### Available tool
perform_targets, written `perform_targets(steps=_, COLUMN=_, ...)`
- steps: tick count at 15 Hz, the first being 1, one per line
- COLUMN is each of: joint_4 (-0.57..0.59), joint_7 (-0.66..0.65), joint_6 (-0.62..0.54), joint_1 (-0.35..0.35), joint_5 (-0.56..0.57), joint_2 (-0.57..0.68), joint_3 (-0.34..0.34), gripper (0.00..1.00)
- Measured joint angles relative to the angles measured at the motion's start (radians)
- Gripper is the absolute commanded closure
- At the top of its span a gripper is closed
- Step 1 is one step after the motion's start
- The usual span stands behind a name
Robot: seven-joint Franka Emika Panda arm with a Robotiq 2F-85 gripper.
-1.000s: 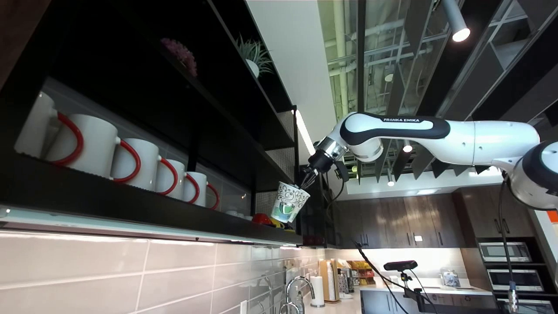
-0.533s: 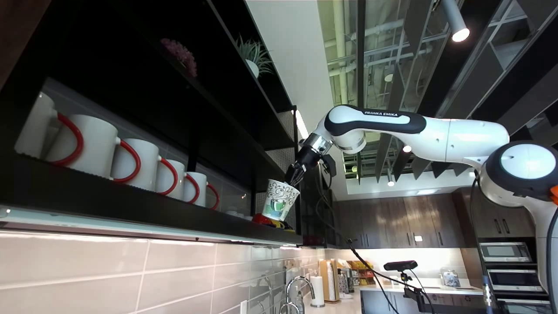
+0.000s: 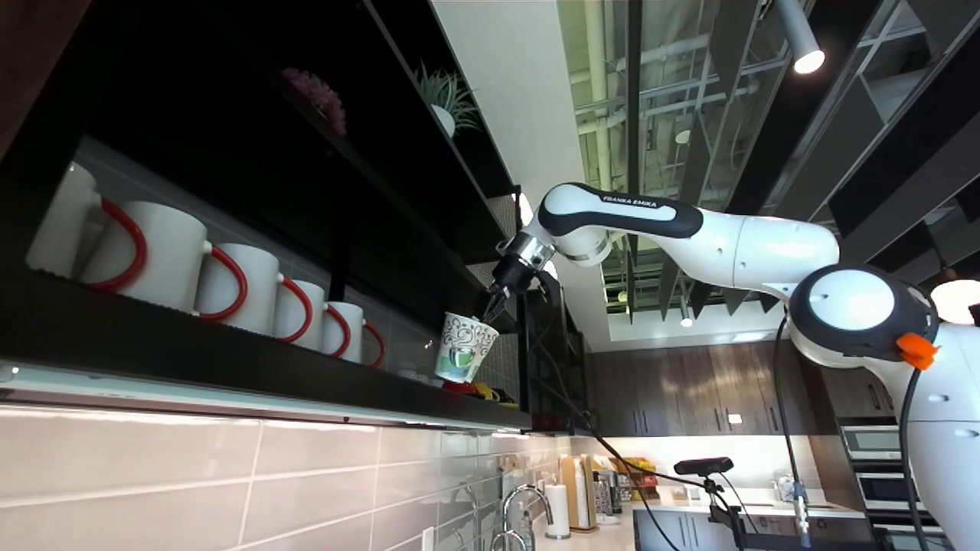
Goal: Put the mug cups on the shelf
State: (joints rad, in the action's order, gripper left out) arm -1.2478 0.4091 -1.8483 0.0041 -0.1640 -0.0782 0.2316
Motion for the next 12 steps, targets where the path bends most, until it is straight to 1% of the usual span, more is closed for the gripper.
perform_targets(steps=5, joint_4=0.127, joint_7=0.014, joint_6=0.052, joint_1=-0.032, joint_5=-0.035, joint_2=0.088, joint_3=-0.012, gripper=0.99)
perform_targets(steps=12, joint_4=0.224, joint_7=0.013, joint_6=0.081, joint_1=-0.041, joint_5=-0.064, joint_2=0.18, joint_3=0.0, gripper=0.99)
